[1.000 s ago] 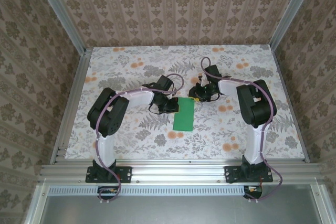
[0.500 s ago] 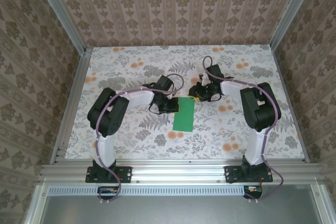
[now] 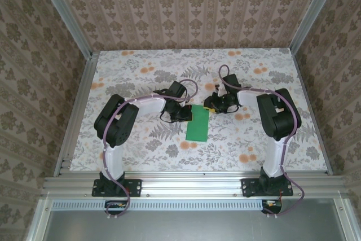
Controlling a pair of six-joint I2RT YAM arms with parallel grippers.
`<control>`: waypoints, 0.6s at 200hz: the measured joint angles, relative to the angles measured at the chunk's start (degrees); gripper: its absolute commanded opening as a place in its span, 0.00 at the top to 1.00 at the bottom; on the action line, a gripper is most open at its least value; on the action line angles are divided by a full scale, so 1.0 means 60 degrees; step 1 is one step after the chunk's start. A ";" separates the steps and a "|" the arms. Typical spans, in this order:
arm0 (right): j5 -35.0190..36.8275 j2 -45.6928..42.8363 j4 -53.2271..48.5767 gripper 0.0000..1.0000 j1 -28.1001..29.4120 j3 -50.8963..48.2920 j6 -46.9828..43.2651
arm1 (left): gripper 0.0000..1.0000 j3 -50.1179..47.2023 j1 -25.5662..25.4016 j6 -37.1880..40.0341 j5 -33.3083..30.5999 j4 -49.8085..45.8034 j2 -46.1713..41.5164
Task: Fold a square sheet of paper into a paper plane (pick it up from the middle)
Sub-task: Fold the square sheet of paper in half at the center of the table.
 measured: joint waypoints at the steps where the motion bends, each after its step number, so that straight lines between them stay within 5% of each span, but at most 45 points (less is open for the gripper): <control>1: -0.0022 -0.0018 0.0018 0.71 0.0004 -0.0025 0.0004 | 0.95 0.0000 0.0000 0.0000 0.0000 0.0000 0.0000; 120: 0.0047 -0.0805 -0.0098 0.71 0.0193 -0.0925 -0.0120 | 0.95 0.0004 -0.0007 0.0000 -0.0025 -0.0022 0.0000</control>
